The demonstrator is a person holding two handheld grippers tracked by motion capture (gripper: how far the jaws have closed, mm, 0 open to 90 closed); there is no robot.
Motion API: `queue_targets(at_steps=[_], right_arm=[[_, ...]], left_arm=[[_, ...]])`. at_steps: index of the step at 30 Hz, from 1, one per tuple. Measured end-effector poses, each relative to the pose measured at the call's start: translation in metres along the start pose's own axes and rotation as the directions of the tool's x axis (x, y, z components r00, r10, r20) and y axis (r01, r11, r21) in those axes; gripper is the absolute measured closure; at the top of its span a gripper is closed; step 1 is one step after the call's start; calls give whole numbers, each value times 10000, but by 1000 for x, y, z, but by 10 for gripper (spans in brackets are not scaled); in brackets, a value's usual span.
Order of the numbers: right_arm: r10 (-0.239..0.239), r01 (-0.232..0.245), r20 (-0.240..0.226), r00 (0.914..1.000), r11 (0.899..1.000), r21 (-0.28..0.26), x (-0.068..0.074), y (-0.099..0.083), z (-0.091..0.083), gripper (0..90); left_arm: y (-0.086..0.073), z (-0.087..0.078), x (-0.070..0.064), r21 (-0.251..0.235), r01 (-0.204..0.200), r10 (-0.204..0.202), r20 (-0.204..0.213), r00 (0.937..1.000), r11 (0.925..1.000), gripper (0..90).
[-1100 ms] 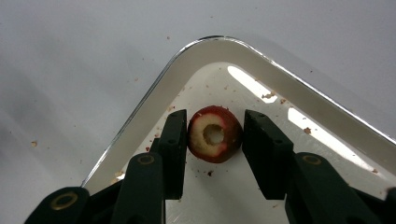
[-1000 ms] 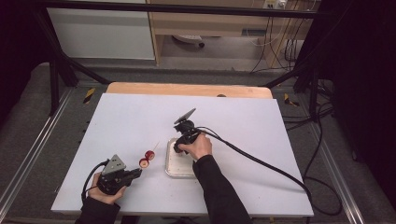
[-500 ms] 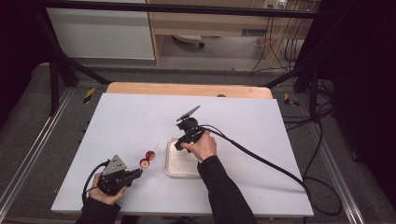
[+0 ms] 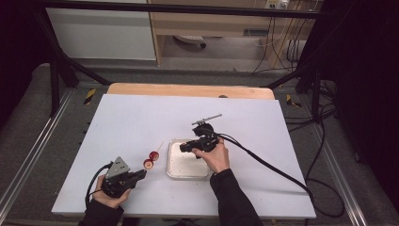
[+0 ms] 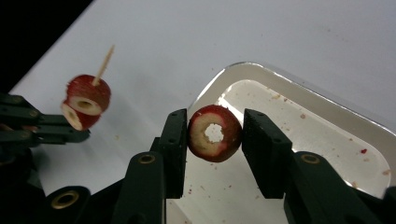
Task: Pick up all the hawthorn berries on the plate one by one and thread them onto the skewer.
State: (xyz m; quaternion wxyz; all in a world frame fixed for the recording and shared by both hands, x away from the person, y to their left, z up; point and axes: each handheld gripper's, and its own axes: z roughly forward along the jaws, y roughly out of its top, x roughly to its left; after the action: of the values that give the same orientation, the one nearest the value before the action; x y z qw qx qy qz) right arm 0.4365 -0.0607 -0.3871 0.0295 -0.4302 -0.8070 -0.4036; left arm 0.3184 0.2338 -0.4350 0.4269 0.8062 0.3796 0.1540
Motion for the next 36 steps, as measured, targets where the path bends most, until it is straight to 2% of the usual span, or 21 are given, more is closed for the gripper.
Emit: queue_targets(at_steps=[5,11,20,24,26,28,34,36], right_arm=[[395,-455,-560,9976,9928,-1104,-8,-15,-9,618],[631,-859,-1028,9927,9682,-2352,-16,-31,-21,618],[765,-1241,-1351,9879,9119,-3911,-20,-46,-33,618],[841,-1431,-1474,9855,8785,-4559,-22,-48,-37,617],[929,-1569,-1541,9837,8620,-4820,-22,-48,-39,618],[936,-1603,-1556,9834,8503,-5013,-22,-47,-42,617],[995,-1867,-1813,9784,8022,-5671,-22,-43,-47,618],[1057,-2027,-1973,9746,7907,-5777,-22,-42,-49,618]], left_arm=[[5,5,-9,-142,13,-13,-28,10000,9999,882],[12,11,-21,-302,81,-87,-178,9998,9995,882],[26,17,-35,-668,363,-364,-1,9993,9971,881],[32,21,-40,-768,420,-417,61,9991,9962,881],[35,22,-43,-810,404,-399,80,9992,9959,881],[38,24,-45,-884,405,-397,114,9991,9953,881],[44,27,-50,-965,375,-362,153,9992,9946,881],[47,27,-51,-1001,373,-361,141,9992,9943,881]])
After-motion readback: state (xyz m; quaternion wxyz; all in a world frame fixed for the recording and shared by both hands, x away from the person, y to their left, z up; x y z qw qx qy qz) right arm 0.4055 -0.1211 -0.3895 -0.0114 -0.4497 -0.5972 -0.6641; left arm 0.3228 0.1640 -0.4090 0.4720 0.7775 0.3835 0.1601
